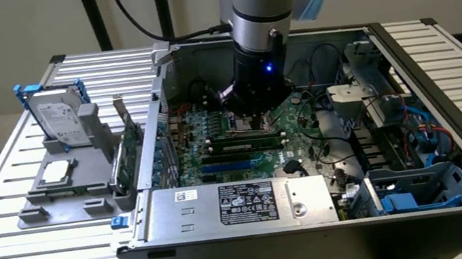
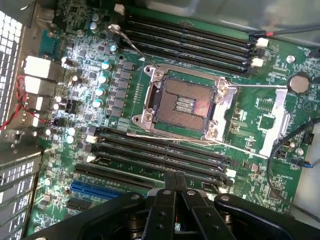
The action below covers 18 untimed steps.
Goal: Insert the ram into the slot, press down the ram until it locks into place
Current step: 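Press down the ram until it locks into place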
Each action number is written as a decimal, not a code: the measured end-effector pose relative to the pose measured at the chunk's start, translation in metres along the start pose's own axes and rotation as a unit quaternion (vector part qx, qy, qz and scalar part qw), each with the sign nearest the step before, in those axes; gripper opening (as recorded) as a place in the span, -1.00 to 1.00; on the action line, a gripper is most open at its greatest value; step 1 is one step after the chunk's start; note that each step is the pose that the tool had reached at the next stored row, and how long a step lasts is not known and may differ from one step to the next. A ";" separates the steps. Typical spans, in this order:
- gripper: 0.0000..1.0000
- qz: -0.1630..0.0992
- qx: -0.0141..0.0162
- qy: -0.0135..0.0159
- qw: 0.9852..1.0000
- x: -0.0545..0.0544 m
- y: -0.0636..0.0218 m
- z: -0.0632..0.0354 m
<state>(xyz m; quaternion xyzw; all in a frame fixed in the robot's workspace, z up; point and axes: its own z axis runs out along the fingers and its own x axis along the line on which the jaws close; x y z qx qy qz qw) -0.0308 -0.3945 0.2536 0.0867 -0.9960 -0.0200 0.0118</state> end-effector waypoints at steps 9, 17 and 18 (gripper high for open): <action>-0.79 0.069 -0.001 -0.003 0.998 0.000 0.0000 0.0000; -0.79 0.071 -0.001 -0.003 0.997 0.000 0.0000 0.0000; -0.79 0.071 -0.001 -0.003 0.997 0.000 0.0000 0.0000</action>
